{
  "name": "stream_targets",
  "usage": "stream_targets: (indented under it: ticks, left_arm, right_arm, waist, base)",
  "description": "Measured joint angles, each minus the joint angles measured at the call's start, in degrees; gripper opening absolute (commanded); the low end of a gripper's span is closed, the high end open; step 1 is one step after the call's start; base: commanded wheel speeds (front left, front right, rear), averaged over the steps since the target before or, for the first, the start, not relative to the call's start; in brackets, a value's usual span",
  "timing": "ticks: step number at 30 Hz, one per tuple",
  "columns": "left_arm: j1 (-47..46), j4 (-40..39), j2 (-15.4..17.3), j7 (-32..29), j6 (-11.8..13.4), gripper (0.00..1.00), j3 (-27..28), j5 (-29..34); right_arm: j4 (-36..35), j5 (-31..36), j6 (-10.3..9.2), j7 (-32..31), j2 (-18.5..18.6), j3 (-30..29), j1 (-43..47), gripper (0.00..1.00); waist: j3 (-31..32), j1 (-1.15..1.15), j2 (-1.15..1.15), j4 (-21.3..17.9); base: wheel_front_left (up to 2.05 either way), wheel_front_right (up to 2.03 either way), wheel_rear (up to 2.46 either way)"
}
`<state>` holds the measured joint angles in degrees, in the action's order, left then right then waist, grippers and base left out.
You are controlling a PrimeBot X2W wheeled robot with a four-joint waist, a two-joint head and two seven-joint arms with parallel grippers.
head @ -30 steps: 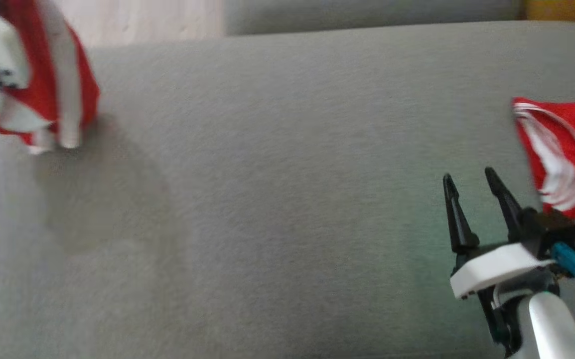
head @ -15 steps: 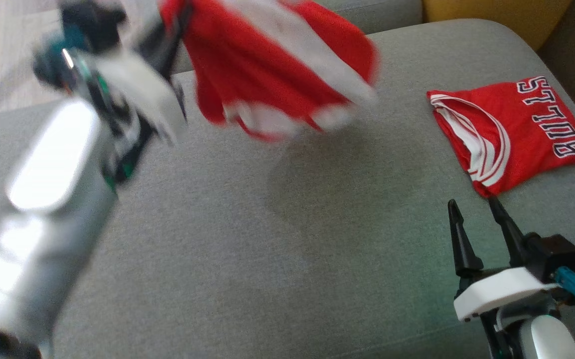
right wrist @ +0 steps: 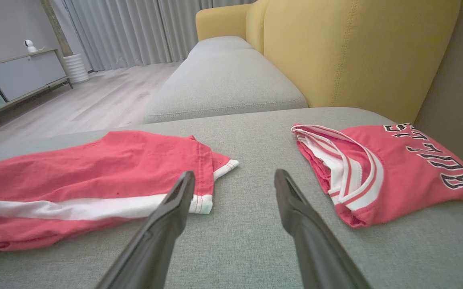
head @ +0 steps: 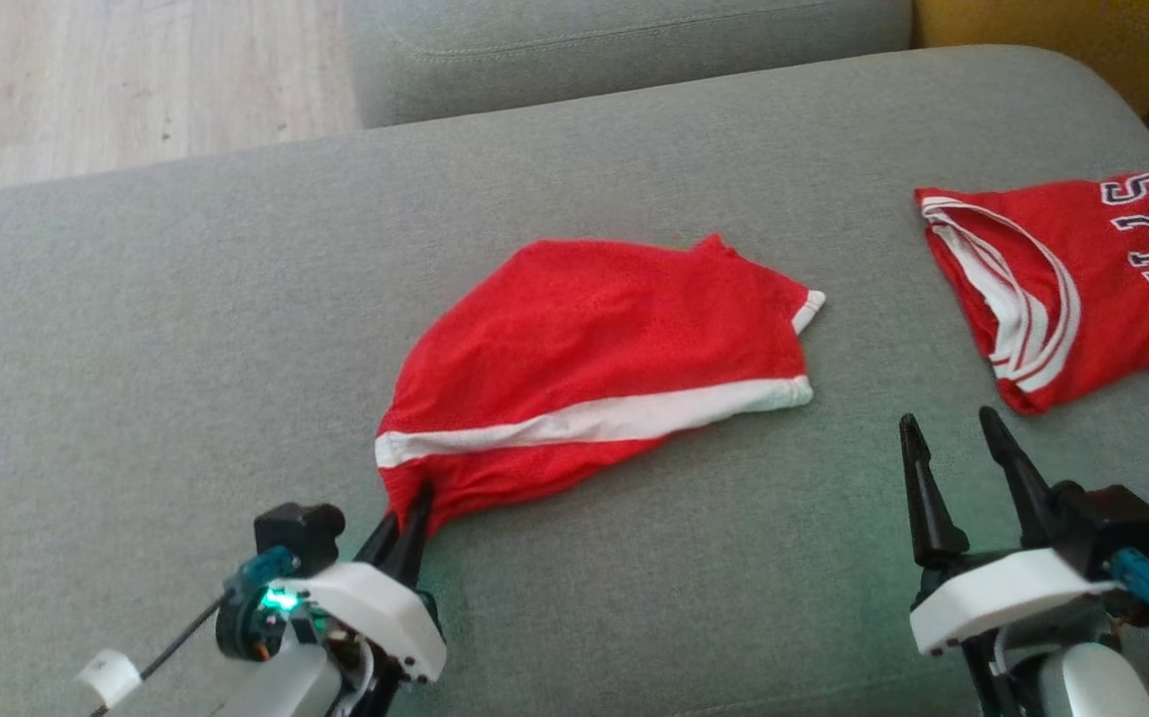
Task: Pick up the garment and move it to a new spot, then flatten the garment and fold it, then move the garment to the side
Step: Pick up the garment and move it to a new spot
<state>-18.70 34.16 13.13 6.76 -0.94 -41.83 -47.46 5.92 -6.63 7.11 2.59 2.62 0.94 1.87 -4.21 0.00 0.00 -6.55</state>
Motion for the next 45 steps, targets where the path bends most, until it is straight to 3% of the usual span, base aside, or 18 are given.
stream_targets:
  ticks: [9,10,12,13,14,23,29,36,41,45]
  left_arm:
    - [0.35,1.49,-0.08,1.91,0.34,0.0,-0.4,0.04]
    - [0.35,1.74,-0.09,1.91,0.23,0.05,-0.55,0.04]
    - [0.43,1.94,-0.11,1.9,-0.41,0.49,-0.75,0.04]
    - [0.48,2.01,-0.12,1.9,-0.64,0.97,-0.88,0.04]
    - [0.55,2.05,-0.11,1.91,-0.64,1.0,-1.01,0.05]
    - [3.06,-0.96,2.16,5.5,1.45,1.0,-1.46,3.14]
    - [4.61,-7.39,3.63,6.56,4.64,1.0,0.89,3.65]
    - [11.02,-16.59,4.88,7.53,11.12,1.0,6.73,4.79]
    - [16.63,-19.06,5.1,7.54,13.37,1.0,9.73,7.32]
    - [19.97,-19.71,5.1,7.54,13.55,1.0,10.98,8.8]
  right_arm:
    - [0.75,0.09,0.0,0.0,-0.01,-0.42,-0.08,1.0]
    - [0.78,0.1,0.0,0.0,-0.01,-0.42,-0.12,1.0]
    - [1.07,0.1,0.0,0.0,-0.01,-0.42,-0.15,1.0]
    - [1.23,0.1,0.0,0.0,-0.01,-0.42,-0.15,1.0]
    - [1.38,0.1,0.0,0.0,-0.01,-0.43,-0.15,1.0]
    - [2.08,0.15,0.0,-0.02,-0.02,-1.63,-0.03,1.0]
    - [2.19,0.15,0.0,-0.01,-0.04,-3.04,0.13,1.0]
    - [3.89,-0.22,0.0,1.09,-0.05,-3.7,0.7,1.0]
    - [6.3,-1.55,0.0,2.52,-0.09,-3.35,3.21,1.0]
    - [7.9,-2.0,0.0,3.54,-0.11,-2.94,3.98,1.0]
  waist:
    - [-0.24,0.0,0.0,1.97]
    - [-0.2,0.0,0.0,2.11]
    - [-0.02,0.0,0.0,2.32]
    - [0.15,0.0,0.0,2.4]
    - [0.37,0.0,0.0,2.46]
    - [3.67,0.0,0.0,3.79]
    - [5.65,0.0,0.0,5.55]
    - [8.67,-0.01,0.0,8.94]
    - [10.27,-0.01,0.0,10.49]
    - [11.01,0.0,0.0,11.06]
  base:
    - [0.0,0.0,0.0]
    - [0.0,0.0,0.0]
    - [0.0,0.0,0.0]
    - [0.0,0.0,0.0]
    - [0.0,0.0,0.0]
    - [0.0,0.0,0.0]
    - [0.0,0.0,0.0]
    - [0.0,0.0,0.0]
    - [0.0,0.0,0.0]
    - [0.0,0.0,0.0]
